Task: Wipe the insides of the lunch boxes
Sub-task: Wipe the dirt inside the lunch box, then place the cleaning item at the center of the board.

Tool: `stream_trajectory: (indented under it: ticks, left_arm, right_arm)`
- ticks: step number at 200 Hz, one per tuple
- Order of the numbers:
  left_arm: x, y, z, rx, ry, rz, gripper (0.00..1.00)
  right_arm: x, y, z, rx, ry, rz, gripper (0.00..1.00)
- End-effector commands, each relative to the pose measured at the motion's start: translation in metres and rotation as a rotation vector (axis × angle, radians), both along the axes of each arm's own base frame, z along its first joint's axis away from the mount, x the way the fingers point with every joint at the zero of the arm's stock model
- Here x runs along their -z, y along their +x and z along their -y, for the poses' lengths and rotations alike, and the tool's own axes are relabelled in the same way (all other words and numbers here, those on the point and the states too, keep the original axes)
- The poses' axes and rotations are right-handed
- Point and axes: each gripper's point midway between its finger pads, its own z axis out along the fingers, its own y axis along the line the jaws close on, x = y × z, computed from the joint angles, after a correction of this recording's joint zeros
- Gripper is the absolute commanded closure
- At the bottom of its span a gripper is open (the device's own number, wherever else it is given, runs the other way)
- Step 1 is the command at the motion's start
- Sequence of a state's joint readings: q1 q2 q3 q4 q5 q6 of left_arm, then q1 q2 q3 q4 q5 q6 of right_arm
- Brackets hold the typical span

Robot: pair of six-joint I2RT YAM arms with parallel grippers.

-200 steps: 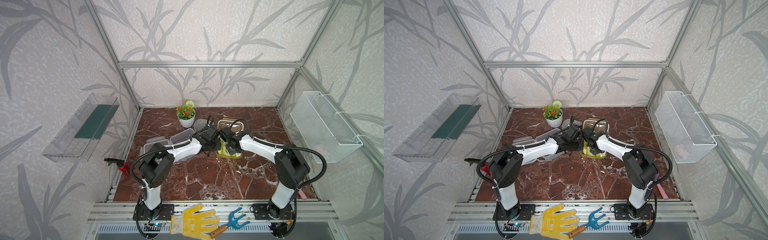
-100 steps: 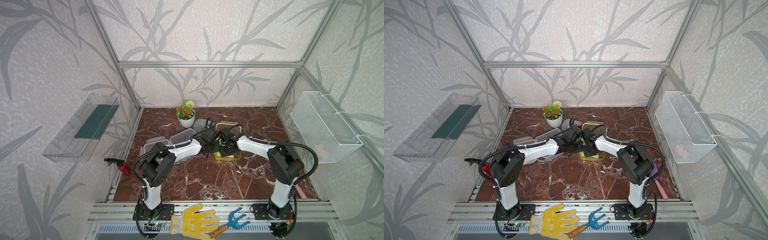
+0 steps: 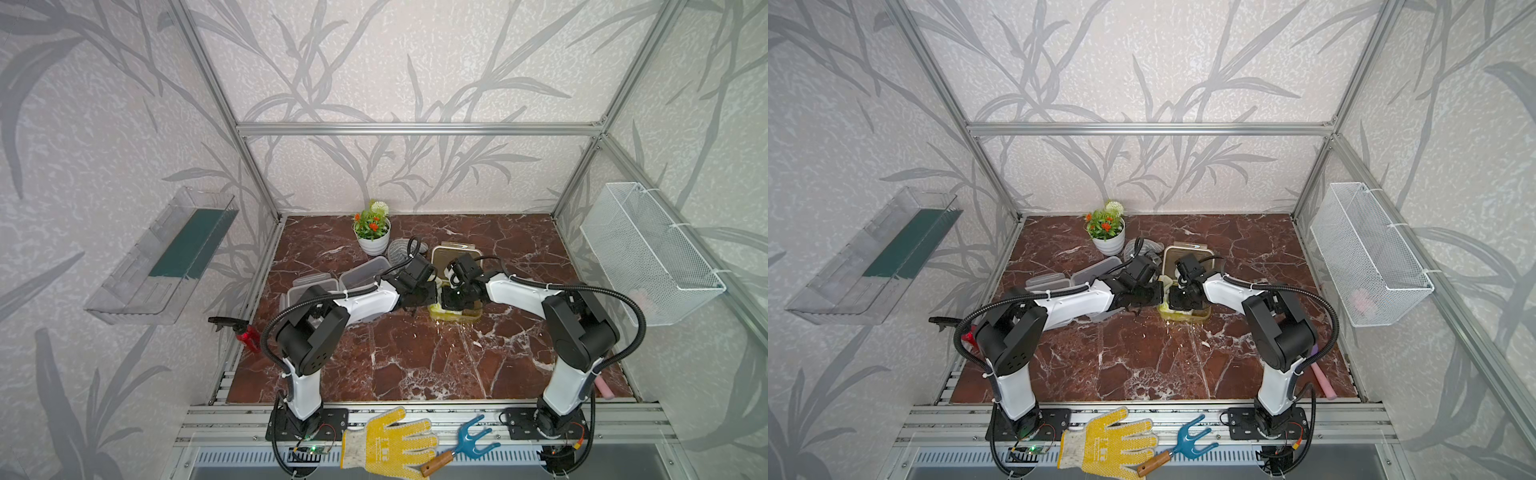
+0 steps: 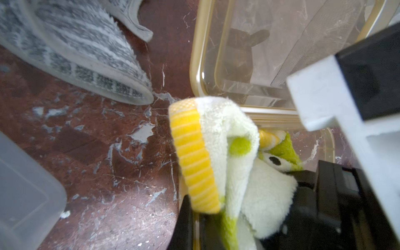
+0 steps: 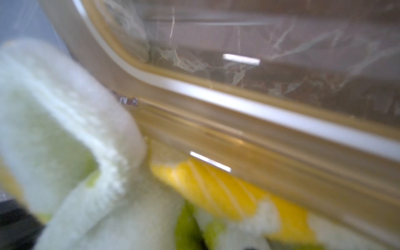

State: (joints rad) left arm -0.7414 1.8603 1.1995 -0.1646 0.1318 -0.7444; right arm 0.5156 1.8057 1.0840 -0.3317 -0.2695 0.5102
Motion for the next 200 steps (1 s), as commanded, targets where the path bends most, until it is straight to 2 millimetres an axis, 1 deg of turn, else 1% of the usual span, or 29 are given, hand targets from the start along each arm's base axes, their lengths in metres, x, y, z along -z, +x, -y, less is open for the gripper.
stream_trajectory:
  ticks: [1,13,20,21,24,51,63,83,99,117,137,152,164,182,200]
  left_arm:
    - [-0.021,0.002,0.0,-0.014,-0.014,0.029,0.94]
    - [-0.025,0.003,-0.001,-0.014,-0.005,0.031,0.93]
    - [-0.027,0.003,-0.001,-0.016,0.001,0.03,0.93]
    - [-0.026,0.003,-0.001,-0.016,0.002,0.028,0.93]
    - [-0.027,0.004,-0.001,-0.017,0.004,0.028,0.93]
    - [-0.03,0.006,-0.001,-0.024,0.019,0.02,0.9]
    - [-0.03,0.006,-0.002,-0.025,0.028,0.016,0.89]
    - [-0.031,0.007,-0.002,-0.029,0.03,0.018,0.81]
    - [-0.032,0.007,-0.002,-0.03,0.025,0.023,0.73]
    - [-0.033,0.007,-0.003,-0.033,0.024,0.029,0.67]
    - [-0.032,0.007,-0.005,-0.033,0.034,0.035,0.65]
    - [-0.031,0.009,-0.006,-0.034,0.044,0.04,0.64]
    - [-0.032,0.009,-0.006,-0.03,0.039,0.051,0.63]
    - [-0.035,0.009,-0.006,-0.026,0.033,0.067,0.63]
    - [-0.036,0.01,-0.008,-0.022,0.043,0.074,0.63]
  right_arm:
    - [-0.031,0.0,-0.001,-0.029,0.012,0.048,1.0]
    - [-0.042,0.001,0.006,-0.047,-0.049,0.076,1.0]
    - [-0.043,0.001,0.009,-0.056,-0.074,0.081,1.0]
    - [-0.049,0.001,0.009,-0.056,-0.07,0.093,1.0]
    - [-0.055,0.001,0.01,-0.057,-0.071,0.107,1.0]
    - [-0.079,-0.003,0.02,-0.065,-0.094,0.168,1.0]
    - [-0.094,-0.005,0.024,-0.066,-0.088,0.209,1.0]
    - [-0.125,-0.008,0.033,-0.044,-0.075,0.291,1.0]
    - [-0.153,-0.009,0.047,-0.01,-0.08,0.359,1.0]
    - [-0.188,-0.012,0.064,0.032,-0.079,0.443,1.0]
    - [-0.226,-0.014,0.081,0.089,-0.071,0.555,1.0]
    - [-0.251,-0.018,0.089,0.109,-0.058,0.637,1.0]
    - [-0.266,-0.022,0.098,0.126,-0.064,0.675,1.0]
    - [-0.281,-0.026,0.113,0.155,-0.108,0.719,1.0]
    - [-0.292,-0.025,0.141,0.237,-0.21,0.782,1.0]
